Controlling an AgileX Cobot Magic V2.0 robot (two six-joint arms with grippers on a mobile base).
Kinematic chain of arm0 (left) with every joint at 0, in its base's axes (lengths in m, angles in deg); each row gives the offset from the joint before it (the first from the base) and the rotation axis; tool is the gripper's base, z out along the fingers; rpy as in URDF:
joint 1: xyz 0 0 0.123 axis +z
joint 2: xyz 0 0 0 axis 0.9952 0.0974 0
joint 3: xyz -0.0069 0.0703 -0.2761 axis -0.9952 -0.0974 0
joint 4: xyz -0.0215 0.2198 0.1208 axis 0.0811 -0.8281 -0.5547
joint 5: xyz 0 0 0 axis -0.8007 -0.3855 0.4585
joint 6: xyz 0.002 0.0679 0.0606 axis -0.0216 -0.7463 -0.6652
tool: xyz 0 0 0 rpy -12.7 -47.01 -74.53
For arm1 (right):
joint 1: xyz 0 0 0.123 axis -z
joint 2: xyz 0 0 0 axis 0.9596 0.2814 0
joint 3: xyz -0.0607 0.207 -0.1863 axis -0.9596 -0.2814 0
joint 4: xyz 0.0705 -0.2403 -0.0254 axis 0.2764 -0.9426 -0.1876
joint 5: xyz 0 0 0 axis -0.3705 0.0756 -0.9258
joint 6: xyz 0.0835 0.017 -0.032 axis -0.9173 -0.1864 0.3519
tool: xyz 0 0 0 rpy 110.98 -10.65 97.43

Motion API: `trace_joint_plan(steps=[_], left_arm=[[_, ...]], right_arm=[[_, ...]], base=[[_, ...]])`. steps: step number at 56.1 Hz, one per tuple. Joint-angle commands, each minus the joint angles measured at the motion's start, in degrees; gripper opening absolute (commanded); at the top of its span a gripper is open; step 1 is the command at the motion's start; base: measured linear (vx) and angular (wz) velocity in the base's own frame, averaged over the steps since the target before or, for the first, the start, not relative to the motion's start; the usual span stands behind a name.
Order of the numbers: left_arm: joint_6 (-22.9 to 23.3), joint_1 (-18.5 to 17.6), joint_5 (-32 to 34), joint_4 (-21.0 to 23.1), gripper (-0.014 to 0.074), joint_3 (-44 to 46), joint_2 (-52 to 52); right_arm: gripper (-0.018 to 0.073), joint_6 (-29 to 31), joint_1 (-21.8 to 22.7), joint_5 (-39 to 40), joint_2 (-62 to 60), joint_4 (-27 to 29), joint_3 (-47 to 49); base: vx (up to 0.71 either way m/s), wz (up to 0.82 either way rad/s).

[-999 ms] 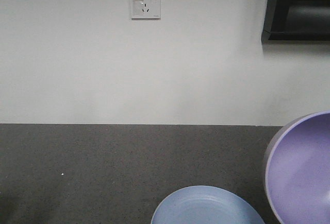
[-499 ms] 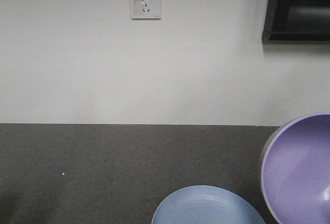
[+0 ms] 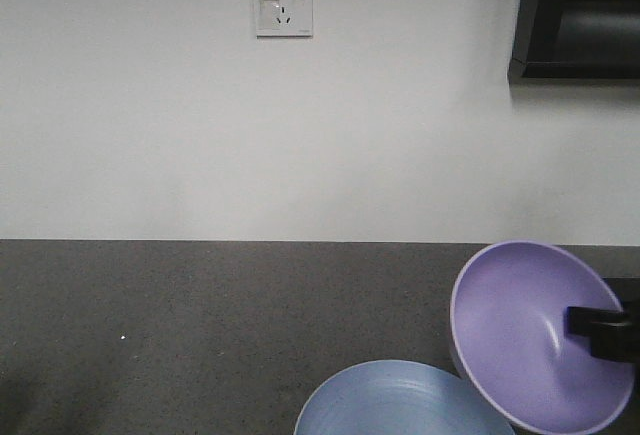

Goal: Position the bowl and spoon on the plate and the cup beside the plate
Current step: 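Lower the lavender bowl onto the blue plate and open the right gripper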

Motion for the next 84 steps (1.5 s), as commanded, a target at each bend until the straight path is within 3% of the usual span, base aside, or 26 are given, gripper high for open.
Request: trace_joint_plan(steps=[1, 13, 38, 47, 64, 69, 78, 84], left_arm=[[0.0, -0.4, 5.2, 0.6, -0.0006, 1.6, 0.3], [0.0, -0.4, 5.3, 0.8, -0.0006, 1.6, 0.3], [0.0, -0.4, 5.2, 0.8, -0.0006, 1.6, 0.3], [0.1, -0.4, 5.2, 0.8, -0.0006, 1.6, 0.3], [0.1, -0.4, 5.1, 0.8, -0.0006, 1.6, 0.3], [0.2, -0.4, 5.0, 0.8, -0.0006, 1.6, 0.3], [2.0, -0.4, 4.3, 0.8, -0.0006, 1.6, 0.3], [3.7, -0.4, 3.7, 0.8, -0.0006, 1.6, 0.3]], right_arm=[[-0.0009, -3.0, -2.9, -1.2, 6.1, -1.3, 6.2], [-0.0009, -10.1, -14.0, -5.1, 21.8, -10.1, 14.2], [0.0013, -10.3, -14.6, -2.1, 32.8, -11.1, 16.4], [0.0124, -9.0, -14.6, -2.4, 33.2, -10.8, 16.4], [0.0508, -6.2, -14.6, -1.9, 32.7, -10.8, 16.5], [0.0561, -4.9, -14.5, -1.7, 31.3, -11.3, 16.5], [0.0539, -4.8, -14.5, 0.1, 25.6, -13.9, 16.5], [0.0438, -7.5, -14.5, 0.6, 19.7, -18.2, 16.5]], base=[[0.00, 0.00], [0.00, 0.00], [0.00, 0.00], [0.00, 0.00], [0.00, 0.00], [0.00, 0.00], [0.00, 0.00], [0.00, 0.00]])
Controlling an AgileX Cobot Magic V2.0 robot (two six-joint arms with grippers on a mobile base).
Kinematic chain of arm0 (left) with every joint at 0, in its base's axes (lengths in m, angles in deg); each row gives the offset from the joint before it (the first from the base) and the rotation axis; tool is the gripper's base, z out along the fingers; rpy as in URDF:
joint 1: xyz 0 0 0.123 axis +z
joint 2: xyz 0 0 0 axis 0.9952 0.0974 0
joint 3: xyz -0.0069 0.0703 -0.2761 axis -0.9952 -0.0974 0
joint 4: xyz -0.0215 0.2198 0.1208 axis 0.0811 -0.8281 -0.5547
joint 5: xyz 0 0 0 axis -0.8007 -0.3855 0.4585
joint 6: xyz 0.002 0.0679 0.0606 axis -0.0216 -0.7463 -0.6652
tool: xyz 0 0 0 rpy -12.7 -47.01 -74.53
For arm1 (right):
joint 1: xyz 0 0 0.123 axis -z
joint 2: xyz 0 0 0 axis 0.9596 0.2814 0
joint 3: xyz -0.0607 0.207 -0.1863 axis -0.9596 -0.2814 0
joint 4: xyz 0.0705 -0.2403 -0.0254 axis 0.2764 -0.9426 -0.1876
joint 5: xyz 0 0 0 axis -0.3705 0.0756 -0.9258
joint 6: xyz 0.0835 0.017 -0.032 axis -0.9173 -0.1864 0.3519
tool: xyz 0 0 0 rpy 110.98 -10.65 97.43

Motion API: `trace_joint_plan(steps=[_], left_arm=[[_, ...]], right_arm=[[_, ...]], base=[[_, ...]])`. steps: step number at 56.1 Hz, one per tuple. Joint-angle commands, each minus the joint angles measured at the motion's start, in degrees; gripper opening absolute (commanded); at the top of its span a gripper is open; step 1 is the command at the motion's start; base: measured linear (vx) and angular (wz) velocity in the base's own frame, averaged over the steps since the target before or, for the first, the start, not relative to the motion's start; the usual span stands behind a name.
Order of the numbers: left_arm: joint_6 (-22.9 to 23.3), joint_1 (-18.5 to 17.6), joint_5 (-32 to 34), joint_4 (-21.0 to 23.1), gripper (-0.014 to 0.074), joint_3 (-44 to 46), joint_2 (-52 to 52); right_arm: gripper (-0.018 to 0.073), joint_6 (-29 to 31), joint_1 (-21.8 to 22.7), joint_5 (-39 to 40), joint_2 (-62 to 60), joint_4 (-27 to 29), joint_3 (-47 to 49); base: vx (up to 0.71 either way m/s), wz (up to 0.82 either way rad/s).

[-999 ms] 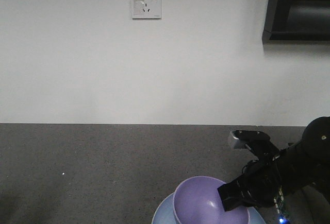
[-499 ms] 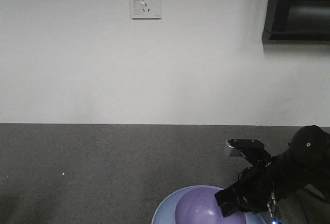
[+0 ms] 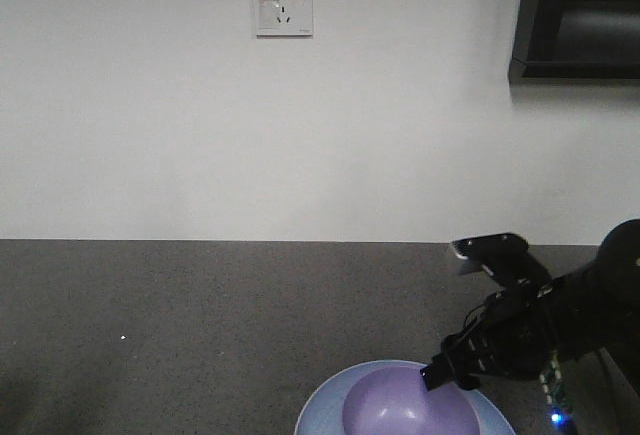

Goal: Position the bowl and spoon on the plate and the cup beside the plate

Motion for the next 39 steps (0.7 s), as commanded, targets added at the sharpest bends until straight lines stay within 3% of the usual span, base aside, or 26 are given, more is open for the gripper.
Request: trace_joint_plan(steps=[1, 13, 27, 32, 39], left_arm=[[1.8, -0.4, 3.7, 0.6, -0.0006, 1.6, 0.3], [1.6, -0.4, 0.8, 0.5, -0.0004, 1.6, 0.5], [-0.4, -0.4, -11.8, 0.6, 0.0000, 5.0, 10.8], [-5.6, -0.4, -15.2, 2.3, 0.0000, 9.5, 16.8], [-15.3, -0.5, -18.3, 9.6, 0.0000, 17.5, 25.9]], right_arm=[[0.0417, -2.3, 0.1, 2.8, -7.8, -3.1, 1.9], [-0.0017, -10.4, 0.1, 1.6, -21.9, -13.1, 1.0], [-0.0011, -12.3, 0.1, 12.1, -39.2, -12.6, -15.5], [-0.0010, -12.4, 0.1, 15.5, -43.8, -12.1, -22.3], [-0.0008, -12.2, 0.1, 18.8, -48.5, -12.3, -29.8]], base=[[0.00, 0.00], [0.00, 0.00], [0.00, 0.00], [0.00, 0.00], [0.00, 0.00]])
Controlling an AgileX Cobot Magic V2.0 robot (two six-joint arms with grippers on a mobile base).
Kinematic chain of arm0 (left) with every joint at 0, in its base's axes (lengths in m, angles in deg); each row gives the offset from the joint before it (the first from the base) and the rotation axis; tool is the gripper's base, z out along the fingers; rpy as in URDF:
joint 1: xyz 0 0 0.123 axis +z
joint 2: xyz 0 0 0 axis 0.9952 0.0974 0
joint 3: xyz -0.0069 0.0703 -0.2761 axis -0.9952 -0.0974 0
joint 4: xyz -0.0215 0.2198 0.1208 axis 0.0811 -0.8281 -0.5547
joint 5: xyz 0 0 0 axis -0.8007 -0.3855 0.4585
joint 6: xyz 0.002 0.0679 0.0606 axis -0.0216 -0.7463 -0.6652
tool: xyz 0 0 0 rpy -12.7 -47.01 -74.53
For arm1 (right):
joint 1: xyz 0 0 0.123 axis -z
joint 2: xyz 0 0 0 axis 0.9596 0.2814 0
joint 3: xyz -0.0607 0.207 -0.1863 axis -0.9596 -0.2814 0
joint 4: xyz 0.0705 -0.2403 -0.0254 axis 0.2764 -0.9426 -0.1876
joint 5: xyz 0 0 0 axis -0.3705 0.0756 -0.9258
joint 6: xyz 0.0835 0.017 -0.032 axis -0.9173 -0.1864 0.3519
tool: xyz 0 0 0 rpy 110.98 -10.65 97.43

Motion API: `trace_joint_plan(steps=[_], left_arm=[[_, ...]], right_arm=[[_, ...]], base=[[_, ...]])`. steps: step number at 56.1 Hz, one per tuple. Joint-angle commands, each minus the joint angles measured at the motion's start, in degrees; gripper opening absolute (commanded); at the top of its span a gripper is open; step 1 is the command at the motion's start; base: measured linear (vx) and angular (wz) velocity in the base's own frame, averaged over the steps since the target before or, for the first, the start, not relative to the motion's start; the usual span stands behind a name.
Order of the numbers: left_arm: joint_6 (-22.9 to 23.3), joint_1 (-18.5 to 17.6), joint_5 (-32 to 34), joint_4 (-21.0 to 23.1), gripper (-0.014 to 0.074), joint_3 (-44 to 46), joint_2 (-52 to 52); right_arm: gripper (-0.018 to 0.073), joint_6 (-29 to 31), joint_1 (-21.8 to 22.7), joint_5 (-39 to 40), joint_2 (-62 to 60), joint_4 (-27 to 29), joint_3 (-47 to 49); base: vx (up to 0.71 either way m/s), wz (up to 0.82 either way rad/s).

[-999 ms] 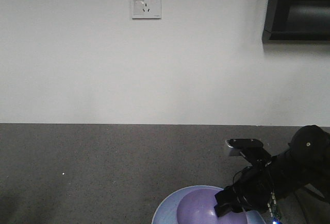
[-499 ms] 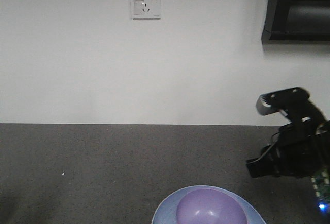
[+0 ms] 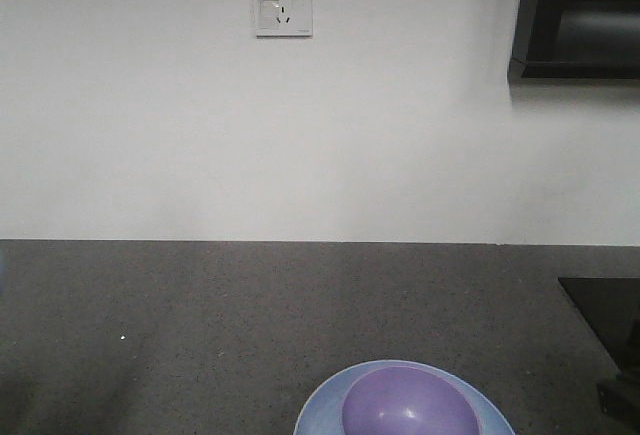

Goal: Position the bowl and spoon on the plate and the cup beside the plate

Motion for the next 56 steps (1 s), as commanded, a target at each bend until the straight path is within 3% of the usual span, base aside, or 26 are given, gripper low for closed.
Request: trace_joint_plan(steps=[1, 9, 25, 41, 56], left_arm=[[-7.6, -0.7, 1.4, 7.4, 0.0000, 8.2, 6.5], [-11.8, -5.7, -4.0, 13.3, 0.0000, 16.8, 18.6], [-9.6, -20.2, -10.5, 13.3, 0.0000, 31.6, 39.1], [-6.6, -27.3, -16.4, 13.3, 0.0000, 45.0, 52.6], [-6.8, -31.1, -19.8, 13.3, 0.0031, 49.4, 59.1]], right_arm=[[-0.0008, 0.0, 0.1, 7.9, -3.5, 0.5, -3.2], [-0.0008, 0.0, 0.1, 9.4, -5.1, 0.5, -6.3], [-0.0008, 0.0, 0.1, 10.8, -5.1, 0.5, -6.4], [-0.0008, 0.0, 0.1, 10.8, -5.1, 0.5, -6.4], [-0.0008, 0.0, 0.1, 10.9, -5.1, 0.5, -6.4]], base=[[0.00, 0.00], [0.00, 0.00], [0.00, 0.00], [0.00, 0.00], [0.00, 0.00]])
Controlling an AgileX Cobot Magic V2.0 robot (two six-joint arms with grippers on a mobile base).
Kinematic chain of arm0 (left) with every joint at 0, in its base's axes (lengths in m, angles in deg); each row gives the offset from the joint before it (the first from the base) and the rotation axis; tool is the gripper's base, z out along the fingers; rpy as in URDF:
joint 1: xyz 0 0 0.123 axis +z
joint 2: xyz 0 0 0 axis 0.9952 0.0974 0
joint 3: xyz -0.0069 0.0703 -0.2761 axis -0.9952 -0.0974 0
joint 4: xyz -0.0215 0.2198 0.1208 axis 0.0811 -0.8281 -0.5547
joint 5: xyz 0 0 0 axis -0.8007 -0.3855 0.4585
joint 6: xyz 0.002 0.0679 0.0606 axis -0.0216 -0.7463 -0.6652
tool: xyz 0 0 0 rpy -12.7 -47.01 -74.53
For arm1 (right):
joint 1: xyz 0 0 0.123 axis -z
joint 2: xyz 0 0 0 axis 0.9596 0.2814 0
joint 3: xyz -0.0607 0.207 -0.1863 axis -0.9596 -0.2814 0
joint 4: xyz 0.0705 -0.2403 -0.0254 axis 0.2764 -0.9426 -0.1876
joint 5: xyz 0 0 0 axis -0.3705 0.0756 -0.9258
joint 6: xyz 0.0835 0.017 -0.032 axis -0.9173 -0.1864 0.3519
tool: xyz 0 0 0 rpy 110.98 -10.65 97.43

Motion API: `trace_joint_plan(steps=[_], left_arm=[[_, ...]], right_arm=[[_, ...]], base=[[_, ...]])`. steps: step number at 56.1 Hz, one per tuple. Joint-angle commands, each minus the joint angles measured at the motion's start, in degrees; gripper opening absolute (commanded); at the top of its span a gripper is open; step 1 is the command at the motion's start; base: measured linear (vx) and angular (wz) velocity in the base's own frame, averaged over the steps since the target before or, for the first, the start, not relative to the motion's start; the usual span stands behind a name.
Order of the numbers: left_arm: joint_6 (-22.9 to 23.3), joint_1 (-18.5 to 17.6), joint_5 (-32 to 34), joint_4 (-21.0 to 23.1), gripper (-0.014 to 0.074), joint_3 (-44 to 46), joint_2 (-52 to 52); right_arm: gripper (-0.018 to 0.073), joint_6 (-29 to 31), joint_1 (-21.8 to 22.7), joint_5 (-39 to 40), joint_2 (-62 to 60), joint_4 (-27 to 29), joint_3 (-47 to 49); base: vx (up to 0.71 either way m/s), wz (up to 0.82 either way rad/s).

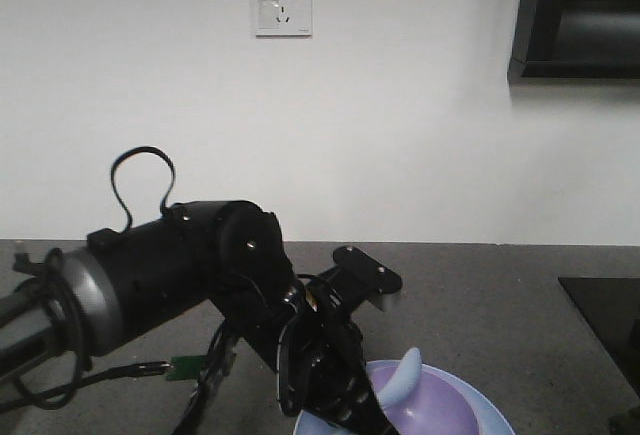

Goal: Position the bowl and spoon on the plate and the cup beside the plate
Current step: 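Lower the spoon into the lavender bowl and release with the left gripper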

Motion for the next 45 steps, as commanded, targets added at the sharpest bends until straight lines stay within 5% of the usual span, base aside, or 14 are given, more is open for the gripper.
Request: trace_joint_plan(steps=[1, 31, 45], left_arm=[[-0.8, -1.2, 1.1, 1.7, 0.0038, 2.4, -1.8], [-2.0, -2.3, 2.8, 1.1, 0.0503, 2.4, -1.5], [0.5, -2.3, 1.6, -10.2, 0.0523, 2.5, -6.2]], right_arm=[[-0.0008, 0.0, 0.1, 4.8, -0.2, 0.4, 1.7], [-0.0008, 0.3, 0.1, 4.3, -0.2, -0.9, 1.7], [-0.0008, 0.6, 0.1, 4.0, -0.2, -1.4, 1.7]], base=[[0.00, 0.00], [0.00, 0.00], [0.00, 0.00]])
